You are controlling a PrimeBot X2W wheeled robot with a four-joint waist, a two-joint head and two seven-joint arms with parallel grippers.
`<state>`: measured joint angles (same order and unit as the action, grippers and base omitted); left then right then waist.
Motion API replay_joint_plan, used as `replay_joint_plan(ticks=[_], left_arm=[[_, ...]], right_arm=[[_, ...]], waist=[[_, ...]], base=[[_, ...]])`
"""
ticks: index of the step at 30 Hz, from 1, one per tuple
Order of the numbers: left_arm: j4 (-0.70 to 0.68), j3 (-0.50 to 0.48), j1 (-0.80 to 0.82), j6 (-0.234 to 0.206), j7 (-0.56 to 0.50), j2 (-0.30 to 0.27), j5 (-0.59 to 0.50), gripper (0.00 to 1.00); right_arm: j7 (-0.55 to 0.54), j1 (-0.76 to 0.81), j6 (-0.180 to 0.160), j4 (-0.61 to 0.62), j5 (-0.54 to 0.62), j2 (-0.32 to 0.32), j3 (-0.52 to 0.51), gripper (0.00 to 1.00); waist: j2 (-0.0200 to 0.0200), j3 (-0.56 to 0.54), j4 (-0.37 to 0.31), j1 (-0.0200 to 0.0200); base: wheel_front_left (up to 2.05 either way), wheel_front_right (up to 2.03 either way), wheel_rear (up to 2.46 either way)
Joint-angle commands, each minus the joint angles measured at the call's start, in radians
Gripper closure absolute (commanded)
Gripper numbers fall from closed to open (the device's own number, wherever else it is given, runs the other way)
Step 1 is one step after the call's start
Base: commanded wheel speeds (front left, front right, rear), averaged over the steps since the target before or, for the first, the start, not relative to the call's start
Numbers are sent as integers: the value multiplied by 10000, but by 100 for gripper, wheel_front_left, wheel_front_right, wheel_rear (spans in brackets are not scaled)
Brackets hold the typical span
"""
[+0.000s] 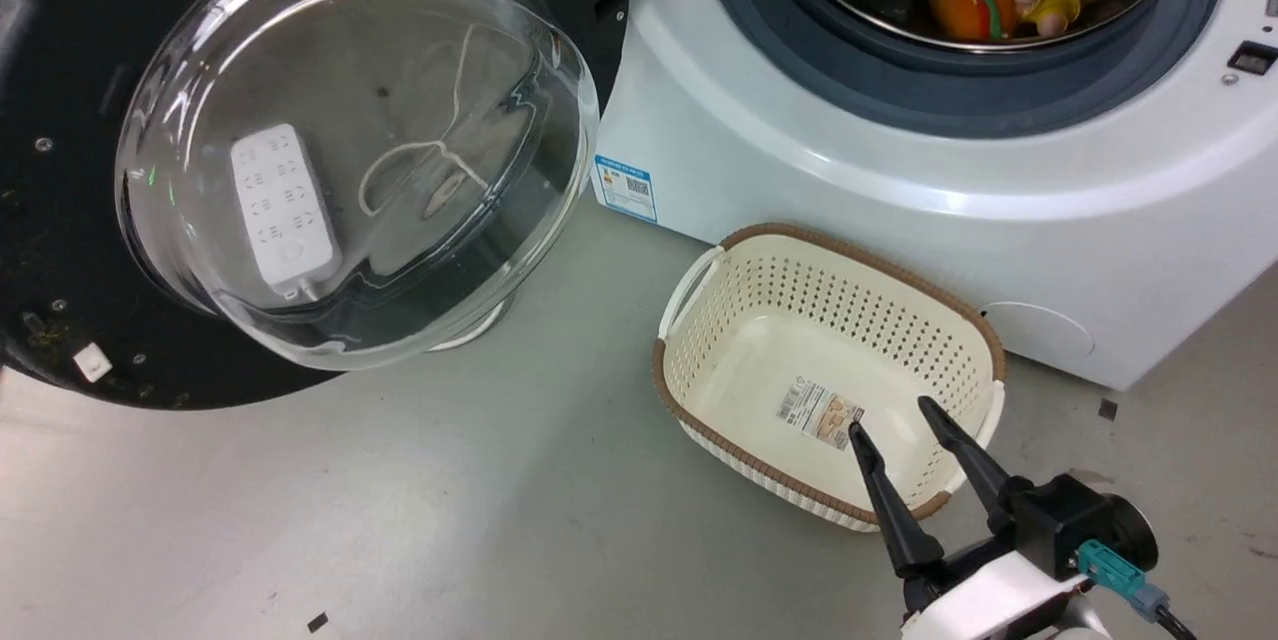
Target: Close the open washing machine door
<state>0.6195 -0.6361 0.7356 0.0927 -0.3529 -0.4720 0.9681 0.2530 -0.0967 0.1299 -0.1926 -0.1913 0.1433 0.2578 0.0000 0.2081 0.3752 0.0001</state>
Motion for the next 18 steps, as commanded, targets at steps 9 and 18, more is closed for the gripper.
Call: replay_joint_plan(ticks=[9, 18], left_arm=[[384, -255, -275, 58, -3887, 308, 2157, 100], [-1408, 447, -1546, 226, -6202, 1240, 2946, 100]], right_arm=[[88, -308, 8, -335, -145, 110, 96, 0], [88, -234, 8, -585, -121, 49, -185, 0]], waist=[[0, 46, -21, -1], [0, -333, 8, -1]], base=[[0, 0, 0], [0, 0, 0]])
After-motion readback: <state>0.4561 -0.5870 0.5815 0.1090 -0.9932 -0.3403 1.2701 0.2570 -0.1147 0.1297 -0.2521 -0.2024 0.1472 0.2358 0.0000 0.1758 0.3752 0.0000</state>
